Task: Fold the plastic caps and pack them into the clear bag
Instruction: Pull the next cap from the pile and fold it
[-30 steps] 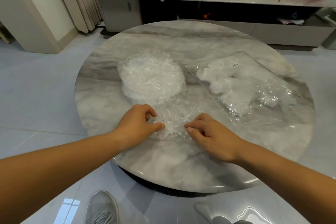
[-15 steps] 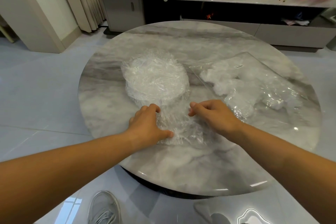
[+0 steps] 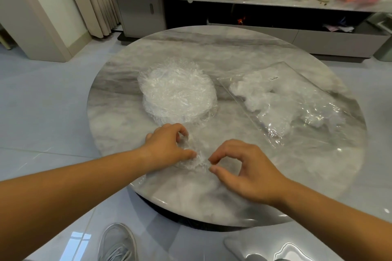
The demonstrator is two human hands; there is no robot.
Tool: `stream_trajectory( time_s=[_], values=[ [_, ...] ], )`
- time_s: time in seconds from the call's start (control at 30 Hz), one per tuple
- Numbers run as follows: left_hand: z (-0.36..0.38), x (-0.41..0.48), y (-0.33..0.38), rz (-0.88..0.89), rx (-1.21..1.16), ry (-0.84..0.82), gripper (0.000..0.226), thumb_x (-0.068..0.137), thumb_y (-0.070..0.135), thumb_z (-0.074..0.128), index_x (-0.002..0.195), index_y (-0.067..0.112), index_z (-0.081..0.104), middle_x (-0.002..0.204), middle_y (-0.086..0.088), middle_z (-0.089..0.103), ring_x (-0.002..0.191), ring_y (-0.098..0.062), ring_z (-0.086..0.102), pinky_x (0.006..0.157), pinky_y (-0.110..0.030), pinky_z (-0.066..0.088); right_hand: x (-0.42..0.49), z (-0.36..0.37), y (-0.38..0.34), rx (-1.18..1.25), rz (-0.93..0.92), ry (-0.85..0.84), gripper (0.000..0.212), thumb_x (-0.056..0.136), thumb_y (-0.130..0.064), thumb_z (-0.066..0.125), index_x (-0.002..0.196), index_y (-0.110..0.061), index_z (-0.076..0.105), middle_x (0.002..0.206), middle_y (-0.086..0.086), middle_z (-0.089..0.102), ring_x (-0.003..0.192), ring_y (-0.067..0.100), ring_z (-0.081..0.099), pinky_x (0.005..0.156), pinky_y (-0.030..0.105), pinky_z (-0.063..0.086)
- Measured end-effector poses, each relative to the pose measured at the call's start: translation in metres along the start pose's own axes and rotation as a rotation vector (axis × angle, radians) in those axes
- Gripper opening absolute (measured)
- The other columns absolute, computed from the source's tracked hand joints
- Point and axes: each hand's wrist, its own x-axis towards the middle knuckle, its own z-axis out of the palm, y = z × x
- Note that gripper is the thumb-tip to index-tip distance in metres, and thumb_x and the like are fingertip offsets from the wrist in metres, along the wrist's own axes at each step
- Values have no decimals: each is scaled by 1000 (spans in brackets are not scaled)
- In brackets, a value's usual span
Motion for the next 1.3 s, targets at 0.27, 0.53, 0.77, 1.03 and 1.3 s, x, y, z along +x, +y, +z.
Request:
stream_trajectory(
  time_s=[0.27, 0.53, 0.77, 1.03, 1.3],
  values=[
    [-38, 3, 9, -30, -44, -481, 96, 49, 62, 92, 131, 35, 51, 120, 11, 52, 109, -5, 53, 98, -25, 45, -20, 10, 8, -313, -296, -190, 25, 91, -33, 67, 105, -13, 73, 102, 0, 67, 94, 19, 63, 83, 34, 51],
    [-21, -1, 17, -64, 124, -214, 56, 72, 68, 75, 95, 19, 61, 86, 6, 62, 79, -11, 60, 69, -26, 46, -19, 10, 7, -413, -302, -301, 29, 96, -39, 58, 109, -15, 70, 104, 0, 64, 96, 20, 59, 86, 36, 48],
    [-19, 3, 1, -84, 75, -164, 43, 77, 45, 82, 63, 17, 53, 53, 5, 49, 53, -10, 45, 54, -25, 39, -20, 7, 12, -423, -299, -286, 27, 98, -41, 56, 104, -19, 70, 101, -4, 63, 95, 18, 59, 85, 37, 47],
    [-17, -2, 5, -64, -5, -146, 36, 79, 38, 82, 70, 16, 55, 58, 2, 56, 53, -12, 53, 55, -29, 48, -9, 7, 0, -425, -210, -103, 42, 98, -45, 54, 131, -19, 62, 137, -2, 56, 128, 17, 48, 107, 33, 35],
    [-10, -17, 28, -146, -624, -241, 24, 88, 17, 77, 83, 9, 54, 64, -11, 58, 52, -16, 58, 51, -28, 52, -15, 15, 9, -569, -112, -372, 56, 102, -62, 26, 142, -30, 49, 149, -11, 41, 137, 12, 32, 114, 30, 16]
  ],
)
